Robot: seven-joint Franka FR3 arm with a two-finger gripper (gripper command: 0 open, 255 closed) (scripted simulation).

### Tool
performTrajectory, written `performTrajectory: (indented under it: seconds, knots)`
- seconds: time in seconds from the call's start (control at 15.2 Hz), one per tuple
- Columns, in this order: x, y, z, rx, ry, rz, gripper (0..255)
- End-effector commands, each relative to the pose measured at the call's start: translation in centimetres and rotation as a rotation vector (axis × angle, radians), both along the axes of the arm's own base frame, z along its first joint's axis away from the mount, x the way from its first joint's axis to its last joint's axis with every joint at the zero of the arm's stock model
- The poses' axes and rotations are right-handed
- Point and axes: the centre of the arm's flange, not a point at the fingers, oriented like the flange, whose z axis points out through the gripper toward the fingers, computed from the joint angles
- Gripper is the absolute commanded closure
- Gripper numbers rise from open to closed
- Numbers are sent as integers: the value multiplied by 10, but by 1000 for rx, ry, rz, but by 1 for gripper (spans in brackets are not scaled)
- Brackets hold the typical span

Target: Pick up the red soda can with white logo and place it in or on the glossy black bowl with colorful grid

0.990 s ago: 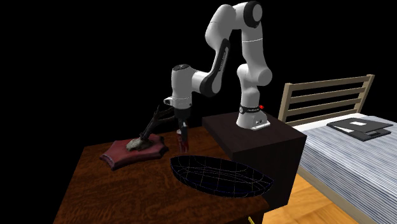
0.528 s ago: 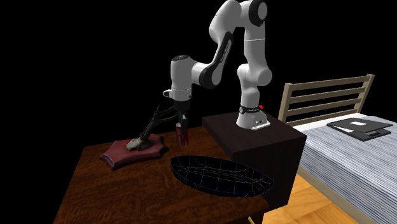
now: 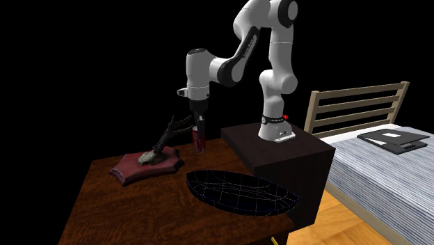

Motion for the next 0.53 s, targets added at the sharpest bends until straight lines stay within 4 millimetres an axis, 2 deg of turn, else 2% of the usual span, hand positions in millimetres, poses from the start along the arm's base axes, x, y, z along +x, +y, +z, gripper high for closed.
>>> performTrajectory:
  seconds: [0.0,0.4,0.46]
  knots:
    - [0,0,11,0,0,0,255]
    - [0,0,39,0,0,0,255]
    - [-2,13,40,0,0,0,255]
